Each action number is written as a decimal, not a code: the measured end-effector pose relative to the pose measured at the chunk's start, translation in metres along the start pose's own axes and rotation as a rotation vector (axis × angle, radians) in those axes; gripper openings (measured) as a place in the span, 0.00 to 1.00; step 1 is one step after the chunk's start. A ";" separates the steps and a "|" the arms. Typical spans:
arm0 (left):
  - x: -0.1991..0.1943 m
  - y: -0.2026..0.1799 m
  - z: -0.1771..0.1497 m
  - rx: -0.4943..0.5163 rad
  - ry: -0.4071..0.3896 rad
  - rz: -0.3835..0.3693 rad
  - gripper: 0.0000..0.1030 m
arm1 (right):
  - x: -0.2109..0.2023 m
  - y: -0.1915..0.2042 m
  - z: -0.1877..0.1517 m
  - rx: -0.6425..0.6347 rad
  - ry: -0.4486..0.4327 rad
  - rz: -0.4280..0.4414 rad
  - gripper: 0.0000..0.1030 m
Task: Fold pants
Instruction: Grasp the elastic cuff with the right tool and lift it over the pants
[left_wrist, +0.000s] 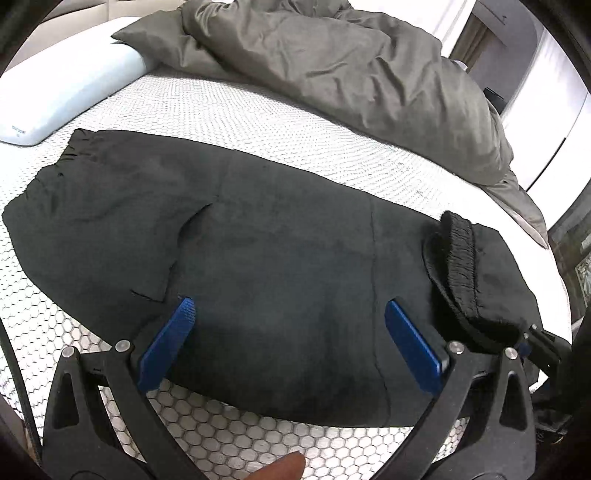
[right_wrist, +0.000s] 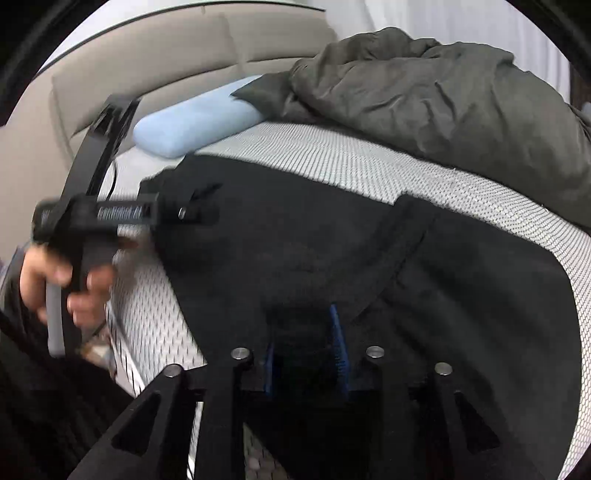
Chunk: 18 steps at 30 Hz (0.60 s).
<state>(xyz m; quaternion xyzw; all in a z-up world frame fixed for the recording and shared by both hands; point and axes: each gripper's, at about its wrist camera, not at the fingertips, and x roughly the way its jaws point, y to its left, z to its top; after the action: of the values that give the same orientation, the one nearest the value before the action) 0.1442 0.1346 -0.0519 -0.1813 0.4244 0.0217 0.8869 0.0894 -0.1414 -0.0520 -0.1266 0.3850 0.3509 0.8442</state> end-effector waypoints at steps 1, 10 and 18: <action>0.000 -0.003 -0.001 0.001 0.002 -0.009 0.99 | -0.011 -0.004 -0.002 0.012 -0.021 0.017 0.57; 0.011 -0.082 -0.022 0.099 0.095 -0.243 0.99 | -0.067 -0.074 -0.027 0.195 -0.152 -0.064 0.70; -0.002 -0.096 -0.013 0.076 0.039 -0.268 0.99 | -0.049 -0.123 -0.050 0.286 -0.050 -0.225 0.70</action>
<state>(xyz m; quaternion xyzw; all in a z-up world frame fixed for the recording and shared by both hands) 0.1516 0.0410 -0.0294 -0.2032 0.4140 -0.1165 0.8796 0.1241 -0.2788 -0.0566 -0.0390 0.3933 0.1989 0.8968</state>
